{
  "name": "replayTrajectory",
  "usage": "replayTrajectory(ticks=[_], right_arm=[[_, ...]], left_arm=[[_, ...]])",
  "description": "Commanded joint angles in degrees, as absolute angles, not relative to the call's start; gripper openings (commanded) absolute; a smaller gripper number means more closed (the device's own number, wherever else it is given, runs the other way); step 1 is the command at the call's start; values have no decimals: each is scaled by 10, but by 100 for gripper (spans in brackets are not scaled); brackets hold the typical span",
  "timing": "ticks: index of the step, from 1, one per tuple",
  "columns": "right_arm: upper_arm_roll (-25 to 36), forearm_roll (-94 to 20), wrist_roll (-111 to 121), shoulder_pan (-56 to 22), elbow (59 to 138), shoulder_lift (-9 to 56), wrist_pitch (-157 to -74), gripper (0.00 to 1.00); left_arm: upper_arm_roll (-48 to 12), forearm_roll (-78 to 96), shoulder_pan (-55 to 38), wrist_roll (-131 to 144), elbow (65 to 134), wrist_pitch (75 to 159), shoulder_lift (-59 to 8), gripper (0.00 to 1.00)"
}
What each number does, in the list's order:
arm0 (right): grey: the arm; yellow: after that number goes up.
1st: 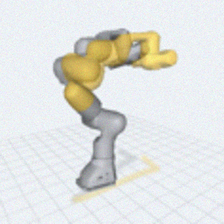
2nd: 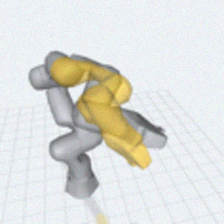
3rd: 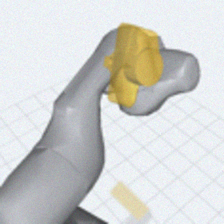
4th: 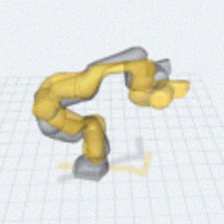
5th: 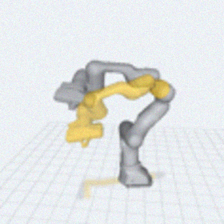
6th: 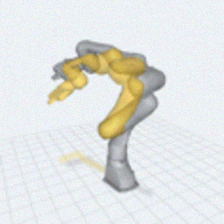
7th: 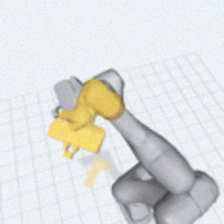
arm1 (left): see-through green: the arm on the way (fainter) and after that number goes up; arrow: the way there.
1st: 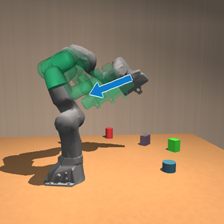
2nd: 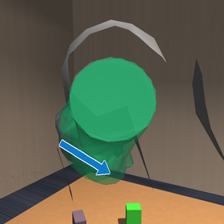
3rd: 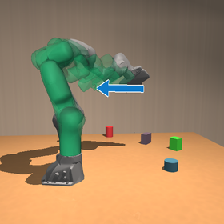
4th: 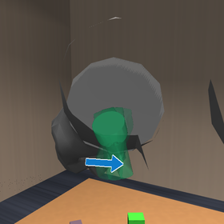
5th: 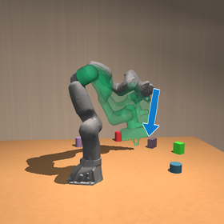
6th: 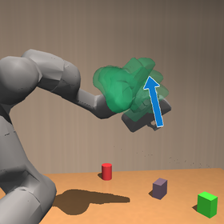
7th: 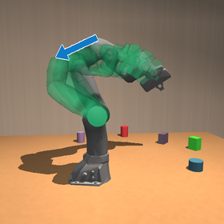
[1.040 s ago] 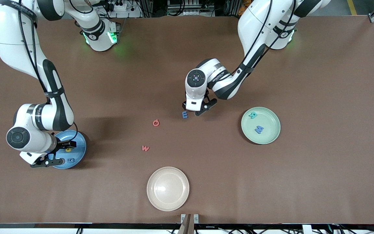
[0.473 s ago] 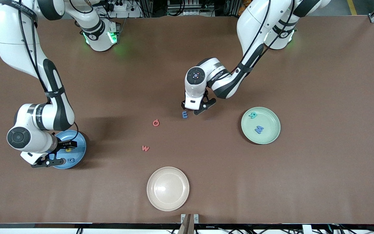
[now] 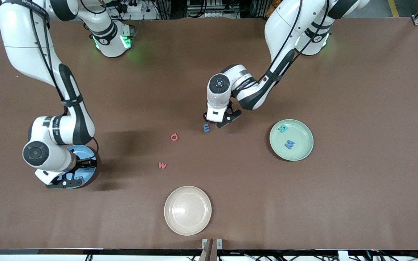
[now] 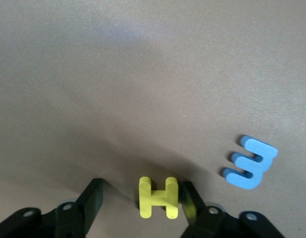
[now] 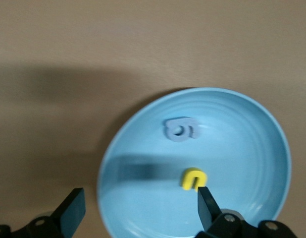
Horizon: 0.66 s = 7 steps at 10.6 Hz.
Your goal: Sort upper and lower case letters into plates
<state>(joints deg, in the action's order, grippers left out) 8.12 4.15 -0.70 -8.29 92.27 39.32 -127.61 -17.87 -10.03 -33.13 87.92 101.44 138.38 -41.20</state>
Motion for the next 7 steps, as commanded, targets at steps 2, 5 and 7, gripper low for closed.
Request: replayTrajectory(ticks=[2,5,7], right_arm=[[69,-16,-67,-111,918,384,-1271,100],[69,-17,-173,-157,905,389,-1274,100],[68,-18,-235,-189,900,393,-1277,100]], left_arm=[[-175,-117,-337,899,1021,1387,-410,63],[-175,-118,-337,899,1020,1387,-412,55],[-175,-117,-339,899,1018,1387,-412,54]])
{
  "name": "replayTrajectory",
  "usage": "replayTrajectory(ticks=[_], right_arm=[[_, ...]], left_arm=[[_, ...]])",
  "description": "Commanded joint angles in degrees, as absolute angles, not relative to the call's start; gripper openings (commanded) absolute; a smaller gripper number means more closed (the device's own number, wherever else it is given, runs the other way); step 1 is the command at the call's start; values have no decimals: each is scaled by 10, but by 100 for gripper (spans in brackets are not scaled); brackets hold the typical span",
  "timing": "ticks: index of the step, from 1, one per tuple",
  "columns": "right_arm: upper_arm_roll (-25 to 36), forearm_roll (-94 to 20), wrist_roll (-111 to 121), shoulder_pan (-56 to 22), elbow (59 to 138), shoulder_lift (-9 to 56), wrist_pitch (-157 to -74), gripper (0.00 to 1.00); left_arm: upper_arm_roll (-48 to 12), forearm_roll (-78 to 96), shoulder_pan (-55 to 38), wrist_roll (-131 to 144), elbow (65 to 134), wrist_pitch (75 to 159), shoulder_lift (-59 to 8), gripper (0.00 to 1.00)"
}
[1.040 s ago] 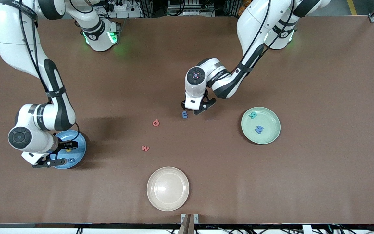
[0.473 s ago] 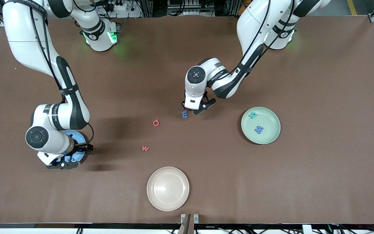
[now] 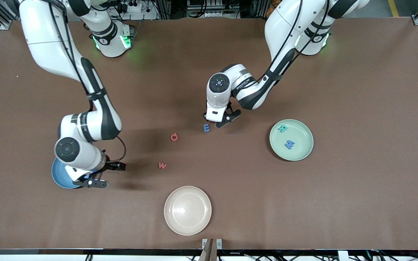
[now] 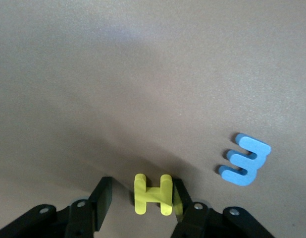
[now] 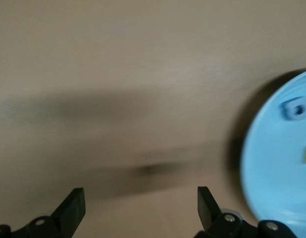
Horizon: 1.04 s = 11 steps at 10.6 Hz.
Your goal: Sort upper and lower case letters into plates
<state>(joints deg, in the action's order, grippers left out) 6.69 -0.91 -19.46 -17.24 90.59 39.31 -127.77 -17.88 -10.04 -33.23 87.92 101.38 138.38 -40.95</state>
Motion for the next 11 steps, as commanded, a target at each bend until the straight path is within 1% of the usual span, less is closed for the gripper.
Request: replayTrajectory(ticks=[1,4,6,7,9,11], right_arm=[[68,-18,-267,-203,895,394,-1277,100],[67,-21,-287,-209,887,395,-1277,100],[68,-48,-294,-214,887,395,-1277,100],[68,-58,-298,-218,886,395,-1278,100],[68,-60,-350,-233,863,411,-1278,100],[68,-60,-382,-249,848,424,-1279,100]], left_arm=[[-175,-117,-339,899,1017,1387,-412,51],[-175,-117,-339,900,1016,1387,-412,35],[-175,-117,-339,899,1016,1387,-412,24],[-175,-117,-338,900,1016,1387,-412,21],[-174,-116,-331,896,1008,1383,-409,16],[-174,-118,-309,884,1006,1364,-396,16]])
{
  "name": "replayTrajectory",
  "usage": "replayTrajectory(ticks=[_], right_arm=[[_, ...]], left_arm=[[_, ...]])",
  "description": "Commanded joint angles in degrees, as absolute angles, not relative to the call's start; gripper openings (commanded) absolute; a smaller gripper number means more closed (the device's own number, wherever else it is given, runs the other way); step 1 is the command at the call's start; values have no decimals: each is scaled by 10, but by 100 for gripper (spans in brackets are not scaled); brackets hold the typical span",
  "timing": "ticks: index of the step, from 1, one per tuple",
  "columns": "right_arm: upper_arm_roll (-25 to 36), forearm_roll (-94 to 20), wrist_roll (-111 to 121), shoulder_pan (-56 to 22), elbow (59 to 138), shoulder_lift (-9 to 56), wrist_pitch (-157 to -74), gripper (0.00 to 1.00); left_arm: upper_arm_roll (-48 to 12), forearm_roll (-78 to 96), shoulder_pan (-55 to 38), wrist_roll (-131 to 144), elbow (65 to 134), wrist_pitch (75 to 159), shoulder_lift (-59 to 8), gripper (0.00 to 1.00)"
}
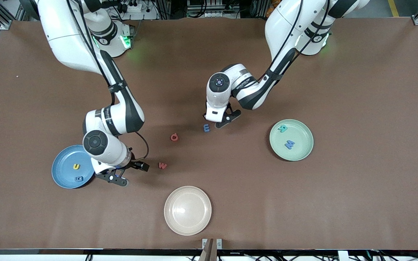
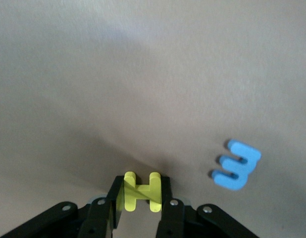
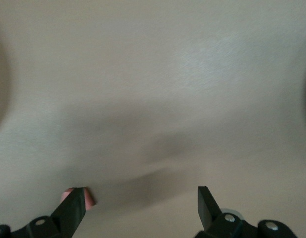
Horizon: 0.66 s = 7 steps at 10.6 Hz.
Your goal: Sort upper and lower case letters into plates
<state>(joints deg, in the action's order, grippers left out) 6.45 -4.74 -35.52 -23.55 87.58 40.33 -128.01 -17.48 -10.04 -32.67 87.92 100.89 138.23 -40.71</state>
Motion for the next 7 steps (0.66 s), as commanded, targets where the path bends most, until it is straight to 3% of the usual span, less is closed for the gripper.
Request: replayTrajectory(ticks=[1,7], right_arm=[[68,-59,-394,-256,844,431,-1279,100],[51,-59,-354,-285,777,501,-1279,100]], left_arm=[[-176,-116,-295,850,1003,1339,-390,16],[-192,-101,-160,553,1015,1168,-324,13]])
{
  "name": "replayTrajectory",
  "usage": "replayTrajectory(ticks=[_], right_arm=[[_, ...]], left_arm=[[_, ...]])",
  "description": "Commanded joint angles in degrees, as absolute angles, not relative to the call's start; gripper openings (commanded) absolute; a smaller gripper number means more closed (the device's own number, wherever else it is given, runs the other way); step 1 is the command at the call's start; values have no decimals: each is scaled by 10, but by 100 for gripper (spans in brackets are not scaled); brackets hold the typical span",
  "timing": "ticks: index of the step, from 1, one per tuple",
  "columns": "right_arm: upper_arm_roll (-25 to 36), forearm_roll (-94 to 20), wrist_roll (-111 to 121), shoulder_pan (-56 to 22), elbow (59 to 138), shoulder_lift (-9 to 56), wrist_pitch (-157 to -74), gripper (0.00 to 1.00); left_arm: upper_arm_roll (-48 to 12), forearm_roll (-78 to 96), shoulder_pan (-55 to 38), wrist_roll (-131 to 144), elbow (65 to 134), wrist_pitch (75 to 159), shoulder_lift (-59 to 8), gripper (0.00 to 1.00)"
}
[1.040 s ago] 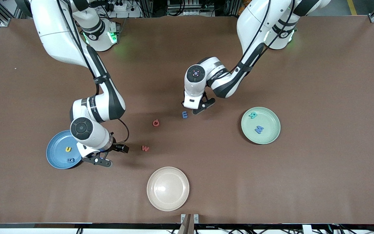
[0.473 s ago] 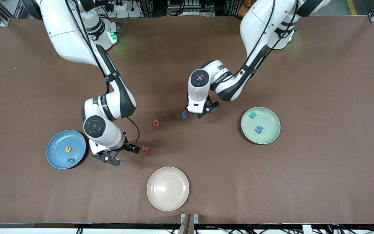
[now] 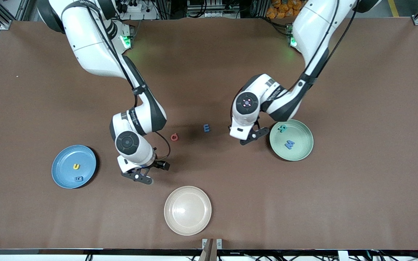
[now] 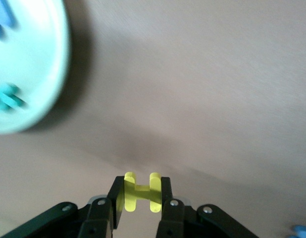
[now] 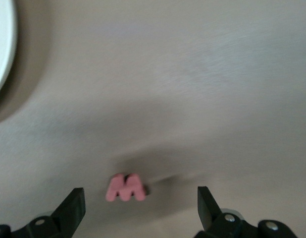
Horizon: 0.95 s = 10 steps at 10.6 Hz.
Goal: Sort upper and lower case letters into plates
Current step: 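Place the yellow H in the green plate while the right gripper grasps pink M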
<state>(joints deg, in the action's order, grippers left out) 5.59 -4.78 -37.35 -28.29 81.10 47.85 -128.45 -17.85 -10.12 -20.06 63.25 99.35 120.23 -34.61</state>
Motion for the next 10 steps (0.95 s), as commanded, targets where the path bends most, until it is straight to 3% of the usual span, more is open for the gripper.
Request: replayTrajectory(ticks=[1,7,8,9,10], right_arm=[[51,-59,-359,-291,773,507,-1280,100],[51,-60,-358,-287,766,521,-1279,100],[51,-60,-359,-287,765,524,-1279,100],[51,-59,-359,-287,766,524,-1279,100],[51,-59,-359,-287,765,527,-1279,100]], left_arm=[[-192,-101,-130,481,1025,1152,-312,13],[-192,-112,9,94,1076,1152,-313,14],[-192,-112,9,94,1085,1152,-311,30],[-192,-112,11,93,1086,1152,-314,69],[-192,-112,11,93,1085,1152,-315,100]])
